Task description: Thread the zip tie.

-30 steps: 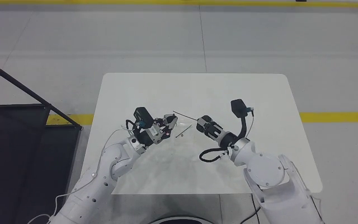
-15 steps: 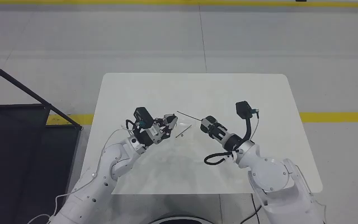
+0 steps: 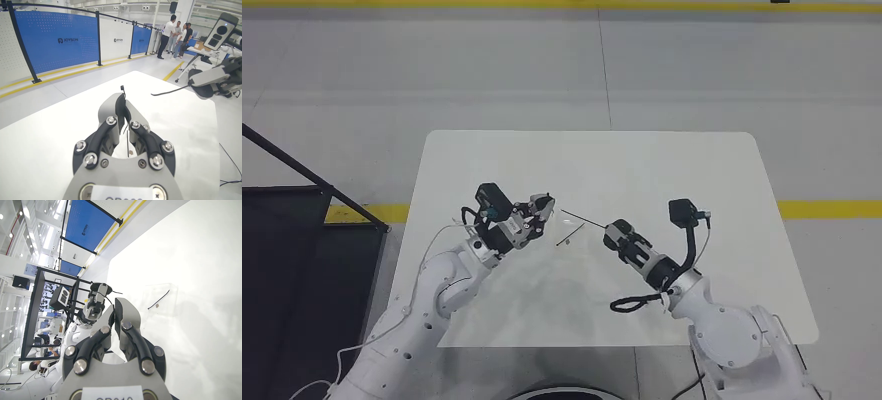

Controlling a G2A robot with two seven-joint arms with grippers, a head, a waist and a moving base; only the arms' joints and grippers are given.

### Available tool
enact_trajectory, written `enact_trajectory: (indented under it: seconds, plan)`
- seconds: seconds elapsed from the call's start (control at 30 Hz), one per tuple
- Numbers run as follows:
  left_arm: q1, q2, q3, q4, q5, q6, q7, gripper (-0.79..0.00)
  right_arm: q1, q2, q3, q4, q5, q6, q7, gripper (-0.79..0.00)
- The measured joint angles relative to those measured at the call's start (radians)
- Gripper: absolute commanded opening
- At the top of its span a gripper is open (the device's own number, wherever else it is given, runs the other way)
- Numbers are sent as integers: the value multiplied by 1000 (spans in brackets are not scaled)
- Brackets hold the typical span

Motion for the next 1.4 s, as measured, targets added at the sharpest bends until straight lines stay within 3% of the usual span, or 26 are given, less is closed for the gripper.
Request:
enact_trajectory:
  seconds: [0.23, 0.67, 1.4]
  plan:
    - [14, -8, 26, -2, 99, 56, 47, -785, -29, -2, -8, -49, -20, 64, -14, -785]
    - [22, -13, 33, 5, 129, 53, 76, -785, 64, -25, -102, -43, -45, 255, -42, -785]
    - [22, -13, 33, 5, 129, 53, 76, -785, 105, -42, -122, -33, -36, 309, -46, -785]
